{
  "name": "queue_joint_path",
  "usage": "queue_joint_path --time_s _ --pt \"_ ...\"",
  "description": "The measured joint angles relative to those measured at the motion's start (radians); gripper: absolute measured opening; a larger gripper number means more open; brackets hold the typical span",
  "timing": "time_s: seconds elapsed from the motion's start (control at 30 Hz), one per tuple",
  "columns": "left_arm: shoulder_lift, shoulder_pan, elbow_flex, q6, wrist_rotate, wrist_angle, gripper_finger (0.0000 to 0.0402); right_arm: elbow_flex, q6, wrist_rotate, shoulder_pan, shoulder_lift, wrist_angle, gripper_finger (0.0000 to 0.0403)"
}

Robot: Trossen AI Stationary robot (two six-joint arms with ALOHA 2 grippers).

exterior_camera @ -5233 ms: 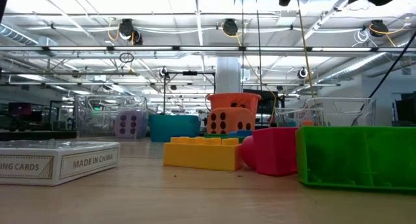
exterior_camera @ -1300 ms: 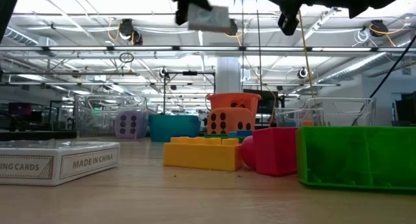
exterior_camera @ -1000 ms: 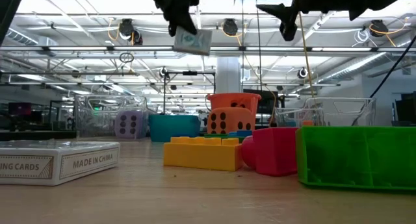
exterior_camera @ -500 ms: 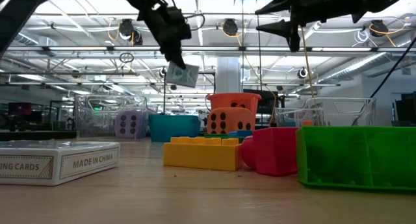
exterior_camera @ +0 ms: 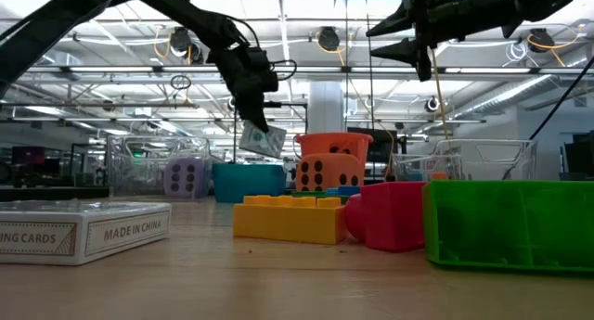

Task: Pick & Place Toys
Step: Put the blue deck of cards into the blue bin

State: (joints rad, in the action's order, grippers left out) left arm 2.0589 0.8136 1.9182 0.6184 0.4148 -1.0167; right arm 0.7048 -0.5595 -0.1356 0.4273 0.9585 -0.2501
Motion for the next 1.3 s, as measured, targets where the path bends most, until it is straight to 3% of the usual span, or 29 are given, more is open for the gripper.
queue_joint_path --time_s 0.17,0.4,0.57,0.9,1.07,1.3 --pt "0.004 0.011 0.0 0.008 -0.02 0.045 0.0079 0.0 0.004 -0.037 0.038 0.0 0.002 0.0169" --pt "0.004 0.03 -0.025 0.011 -0.015 0.051 0.0097 0.0 -0.007 -0.104 0.09 0.0 0.002 0.0169" --pt "0.005 0.037 -0.076 0.009 0.03 0.046 0.0078 0.0 -0.025 -0.105 0.104 0.0 0.003 0.0169" --pt "0.004 -0.013 -0.079 0.086 0.005 0.094 0.0097 0.0 -0.07 -0.1 0.129 0.0 0.039 0.0169" --pt "0.004 -0.013 -0.079 0.123 0.006 0.095 0.0078 0.0 -0.087 -0.1 0.129 0.0 0.048 0.0169" --pt "0.003 0.016 -0.109 0.104 0.054 0.107 0.0082 0.0 -0.087 -0.071 0.129 0.0 0.048 0.0169"
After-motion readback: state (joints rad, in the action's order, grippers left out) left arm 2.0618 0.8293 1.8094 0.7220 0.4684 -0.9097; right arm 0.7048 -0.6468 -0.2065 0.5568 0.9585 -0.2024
